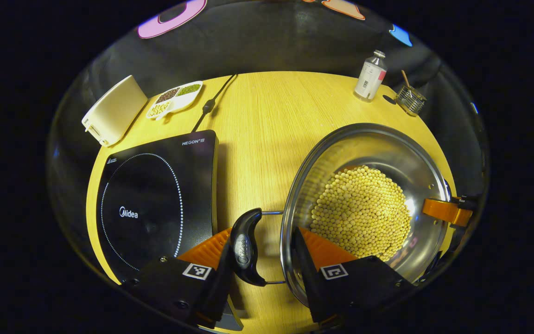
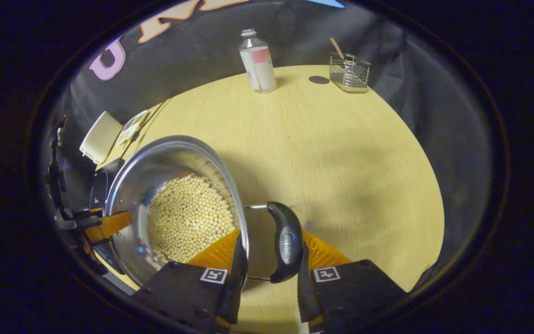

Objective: First push the handle of the pot to place it horizontally, then grasp the pot with both hands and set it on the induction cooktop.

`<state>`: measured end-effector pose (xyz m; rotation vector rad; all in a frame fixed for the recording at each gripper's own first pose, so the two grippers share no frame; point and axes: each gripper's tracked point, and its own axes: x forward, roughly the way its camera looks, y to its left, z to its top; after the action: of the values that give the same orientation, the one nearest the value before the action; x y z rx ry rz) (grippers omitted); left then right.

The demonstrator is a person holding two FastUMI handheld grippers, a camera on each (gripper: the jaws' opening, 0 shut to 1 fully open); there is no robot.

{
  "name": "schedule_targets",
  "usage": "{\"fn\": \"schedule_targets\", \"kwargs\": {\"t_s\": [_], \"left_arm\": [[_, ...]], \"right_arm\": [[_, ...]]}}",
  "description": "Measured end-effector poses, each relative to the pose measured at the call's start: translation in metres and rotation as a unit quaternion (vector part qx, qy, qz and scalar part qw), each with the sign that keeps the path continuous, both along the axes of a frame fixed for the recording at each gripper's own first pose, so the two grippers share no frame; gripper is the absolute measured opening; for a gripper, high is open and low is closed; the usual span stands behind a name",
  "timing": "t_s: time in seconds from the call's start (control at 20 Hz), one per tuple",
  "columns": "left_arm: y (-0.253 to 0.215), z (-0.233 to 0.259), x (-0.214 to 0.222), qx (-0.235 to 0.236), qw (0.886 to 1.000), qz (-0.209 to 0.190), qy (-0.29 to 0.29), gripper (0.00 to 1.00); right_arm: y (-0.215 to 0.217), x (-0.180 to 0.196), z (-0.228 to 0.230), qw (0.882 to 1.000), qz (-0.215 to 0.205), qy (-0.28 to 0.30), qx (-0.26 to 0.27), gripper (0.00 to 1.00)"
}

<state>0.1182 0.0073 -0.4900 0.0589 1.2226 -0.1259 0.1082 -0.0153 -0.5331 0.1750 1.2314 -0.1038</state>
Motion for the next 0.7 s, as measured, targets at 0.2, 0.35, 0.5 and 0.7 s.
{"fn": "schedule_targets", "kwargs": {"t_s": [0.2,0.35,0.5,0.7], "left_arm": [[-0.007,0.013,-0.009,-0.029,0.999,0.018,-0.006,0.64],[-0.003,0.032,-0.005,-0.021,0.999,0.008,-0.031,0.64],[0.008,0.052,-0.008,-0.017,0.999,0.013,-0.047,0.65],[0.029,0.075,-0.018,-0.013,0.998,0.025,-0.061,0.61]], "right_arm": [[-0.006,0.0,0.01,1.0,0.009,-0.011,-0.003,0.47],[-0.002,-0.005,0.024,1.0,0.004,-0.022,0.008,0.47],[0.01,-0.004,0.04,0.999,0.012,-0.036,0.015,0.47],[0.031,-0.005,0.059,0.998,0.025,-0.047,0.026,0.47]]}}
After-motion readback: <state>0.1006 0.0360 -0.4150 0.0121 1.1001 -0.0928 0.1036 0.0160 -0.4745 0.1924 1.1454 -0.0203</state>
